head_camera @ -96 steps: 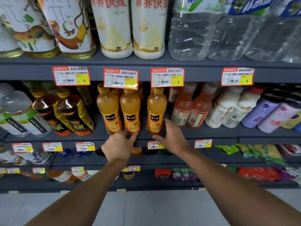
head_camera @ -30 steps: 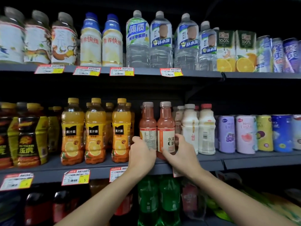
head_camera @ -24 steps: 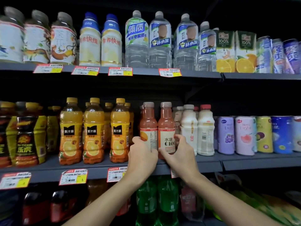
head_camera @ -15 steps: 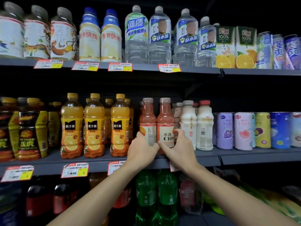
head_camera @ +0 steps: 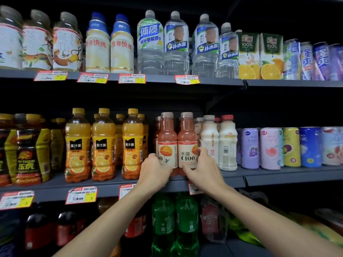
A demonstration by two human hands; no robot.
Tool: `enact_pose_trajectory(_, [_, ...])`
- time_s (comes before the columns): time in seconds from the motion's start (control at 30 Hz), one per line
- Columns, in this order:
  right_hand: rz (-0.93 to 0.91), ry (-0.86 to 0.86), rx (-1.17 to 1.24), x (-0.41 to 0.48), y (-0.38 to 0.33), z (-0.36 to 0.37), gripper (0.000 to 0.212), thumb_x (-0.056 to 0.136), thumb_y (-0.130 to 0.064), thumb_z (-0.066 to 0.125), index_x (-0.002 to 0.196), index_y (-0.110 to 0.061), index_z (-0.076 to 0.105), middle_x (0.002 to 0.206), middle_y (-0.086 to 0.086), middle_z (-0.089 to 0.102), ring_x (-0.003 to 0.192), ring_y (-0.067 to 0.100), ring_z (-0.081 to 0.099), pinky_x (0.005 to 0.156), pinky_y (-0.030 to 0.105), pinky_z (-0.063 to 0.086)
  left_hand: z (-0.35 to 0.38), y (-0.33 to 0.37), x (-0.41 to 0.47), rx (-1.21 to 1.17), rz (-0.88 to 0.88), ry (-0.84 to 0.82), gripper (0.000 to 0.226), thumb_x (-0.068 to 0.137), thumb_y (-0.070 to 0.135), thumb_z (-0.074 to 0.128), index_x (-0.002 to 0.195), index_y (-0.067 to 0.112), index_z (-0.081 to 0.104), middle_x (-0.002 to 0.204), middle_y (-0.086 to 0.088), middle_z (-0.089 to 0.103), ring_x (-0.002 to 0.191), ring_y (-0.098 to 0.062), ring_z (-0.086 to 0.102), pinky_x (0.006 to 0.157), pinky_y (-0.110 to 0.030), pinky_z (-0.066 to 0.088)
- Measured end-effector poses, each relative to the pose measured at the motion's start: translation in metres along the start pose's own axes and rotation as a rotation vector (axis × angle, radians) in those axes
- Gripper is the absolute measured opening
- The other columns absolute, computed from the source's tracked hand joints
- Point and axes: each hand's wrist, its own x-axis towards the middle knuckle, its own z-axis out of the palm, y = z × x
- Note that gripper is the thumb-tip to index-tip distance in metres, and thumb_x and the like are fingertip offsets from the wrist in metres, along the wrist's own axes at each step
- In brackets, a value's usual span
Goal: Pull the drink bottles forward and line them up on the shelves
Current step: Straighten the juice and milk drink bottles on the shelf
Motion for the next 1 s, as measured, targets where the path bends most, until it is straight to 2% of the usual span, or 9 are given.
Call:
enact_pose_trajectory(0.07, [-0.004,-0.041,0.024,0.001,0.002,-0.002,0.073,0.083,-0.046,0.068,0.140,-0.018,0.031,0.121,0.000,0.064,0.107,0.021,0.064,0.087,0.042,0.056,0.001,0.000,0.005,0.001,-0.017,-0.031,0.043,0.088,0.021,0.068,0.125,0.013,0.047,0.102,-0.010,0.070,0.064,-0.016,0.069,0.043,-0.021,0.048])
enact_pose_trajectory(0.17, [0.004,-0.084,-0.001,0.001,0.005,-0.001,0.079,0.082,-0.049,0.069,0.143,-0.020,0.027,0.122,-0.002,0.066,0.110,0.022,0.064,0.088,0.040,0.054,0.004,-0.002,0.010,-0.009,-0.036,-0.043,0.037,0.087,0.019,0.069,0.120,0.013,0.054,0.100,-0.008,0.070,0.045,-0.004,0.062,0.039,-0.016,0.043])
enact_pose_trajectory(0.3, [0.037,-0.071,-0.013,0.002,0.008,0.002,0.083,0.076,-0.057,0.077,0.137,-0.017,0.038,0.125,-0.001,0.063,0.114,0.021,0.061,0.091,0.038,0.052,0.006,-0.004,0.010,0.029,-0.005,0.010,0.053,0.080,0.030,0.080,0.123,0.009,0.058,0.117,-0.008,0.068,0.101,-0.022,0.068,0.085,-0.038,0.059])
enact_pose_trajectory(0.37, [0.039,-0.071,-0.026,0.005,0.006,0.001,0.081,0.071,-0.059,0.081,0.130,-0.017,0.043,0.121,-0.002,0.062,0.110,0.020,0.061,0.088,0.036,0.053,0.005,-0.003,0.011,0.085,0.005,0.025,0.063,0.074,0.042,0.084,0.122,0.008,0.060,0.118,-0.008,0.066,0.106,-0.024,0.065,0.090,-0.041,0.057])
enact_pose_trajectory(0.5, [0.068,-0.221,0.082,0.016,0.007,-0.012,0.072,0.066,-0.055,0.085,0.119,-0.019,0.054,0.111,-0.006,0.066,0.097,0.011,0.064,0.081,0.031,0.057,-0.006,-0.002,0.011,0.025,0.034,-0.138,0.043,0.073,0.042,0.084,0.102,0.018,0.062,0.085,-0.001,0.073,0.058,-0.012,0.068,0.050,-0.025,0.053])
enact_pose_trajectory(0.6, [0.060,-0.291,0.082,0.020,0.010,-0.018,0.064,0.069,-0.047,0.084,0.119,-0.022,0.053,0.113,-0.006,0.066,0.096,0.008,0.063,0.081,0.027,0.055,-0.008,-0.005,0.011,-0.013,0.044,-0.177,0.030,0.078,0.023,0.078,0.100,0.016,0.059,0.063,-0.003,0.071,0.040,-0.011,0.060,0.041,-0.022,0.049])
enact_pose_trajectory(0.7, [0.059,-0.244,0.094,0.016,0.012,-0.011,0.073,0.070,-0.048,0.086,0.125,-0.019,0.048,0.117,-0.004,0.067,0.104,0.013,0.065,0.090,0.036,0.056,-0.002,-0.007,0.011,0.001,0.034,-0.090,0.047,0.077,0.025,0.082,0.112,0.012,0.054,0.090,-0.005,0.072,0.062,-0.014,0.069,0.048,-0.022,0.051])
enact_pose_trajectory(0.8, [0.046,-0.159,0.070,0.012,0.013,-0.004,0.079,0.066,-0.054,0.087,0.124,-0.018,0.047,0.113,-0.004,0.069,0.101,0.013,0.066,0.087,0.037,0.057,0.004,-0.006,0.010,0.068,0.033,0.030,0.065,0.073,0.034,0.087,0.121,0.010,0.050,0.116,-0.007,0.066,0.103,-0.023,0.067,0.077,-0.032,0.057])
enact_pose_trajectory(1.0, [-0.007,-0.261,0.015,0.020,0.014,-0.010,0.081,0.066,-0.059,0.086,0.126,-0.017,0.050,0.119,-0.003,0.067,0.105,0.015,0.064,0.089,0.036,0.056,-0.004,-0.010,0.018,0.240,0.068,-0.058,0.067,0.069,0.043,0.089,0.117,0.016,0.051,0.117,-0.003,0.064,0.108,-0.023,0.063,0.089,-0.040,0.057])
